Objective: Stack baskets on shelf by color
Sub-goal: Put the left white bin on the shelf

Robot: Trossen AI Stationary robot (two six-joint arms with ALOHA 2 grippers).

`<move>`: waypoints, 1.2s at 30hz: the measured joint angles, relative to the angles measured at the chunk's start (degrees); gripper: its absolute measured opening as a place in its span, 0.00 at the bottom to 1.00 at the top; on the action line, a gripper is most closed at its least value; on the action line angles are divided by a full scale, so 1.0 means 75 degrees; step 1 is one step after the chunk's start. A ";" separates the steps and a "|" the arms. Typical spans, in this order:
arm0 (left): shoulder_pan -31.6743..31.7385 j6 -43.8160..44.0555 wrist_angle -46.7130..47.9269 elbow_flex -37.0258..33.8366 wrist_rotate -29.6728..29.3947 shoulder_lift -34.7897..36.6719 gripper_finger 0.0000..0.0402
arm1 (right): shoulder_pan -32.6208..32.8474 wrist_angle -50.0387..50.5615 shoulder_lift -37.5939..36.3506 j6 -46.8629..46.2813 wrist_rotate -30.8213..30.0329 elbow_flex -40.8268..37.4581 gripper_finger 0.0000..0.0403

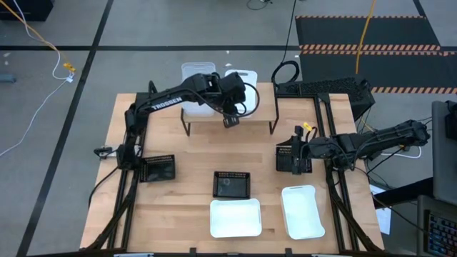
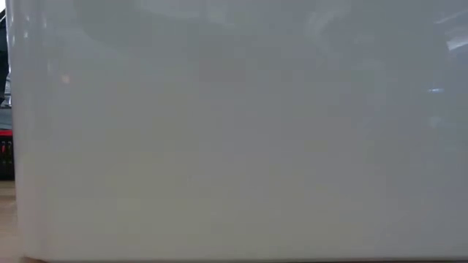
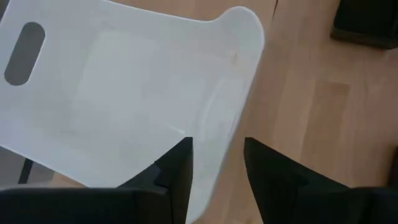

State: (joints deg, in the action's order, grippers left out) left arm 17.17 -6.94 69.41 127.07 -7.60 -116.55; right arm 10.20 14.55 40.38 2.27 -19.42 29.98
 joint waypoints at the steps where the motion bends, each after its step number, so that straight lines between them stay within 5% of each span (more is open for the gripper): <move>1: -0.0005 -0.0003 0.0003 0.0000 0.0000 -0.0028 0.36 | 0.0000 0.0000 0.0000 0.0006 0.0000 0.0000 0.42; 9: 0.0079 0.0069 0.0221 -0.0539 -0.0135 -0.0100 0.28 | 0.0000 -0.0012 0.0000 0.0163 0.0000 0.0003 0.42; 18: 0.0166 0.0764 0.0486 -0.0542 -0.0228 -0.0042 0.02 | -0.0006 -0.0037 0.0000 0.0420 0.0000 0.0003 0.42; 36: 0.0143 0.0320 0.1932 -0.0546 -0.0113 0.0079 0.03 | -0.0006 -0.0147 0.0000 0.0448 0.0000 0.0009 0.42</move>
State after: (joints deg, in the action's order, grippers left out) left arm 18.24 -4.54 83.89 122.97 -8.44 -115.96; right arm 10.15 13.45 40.38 5.63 -19.42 30.04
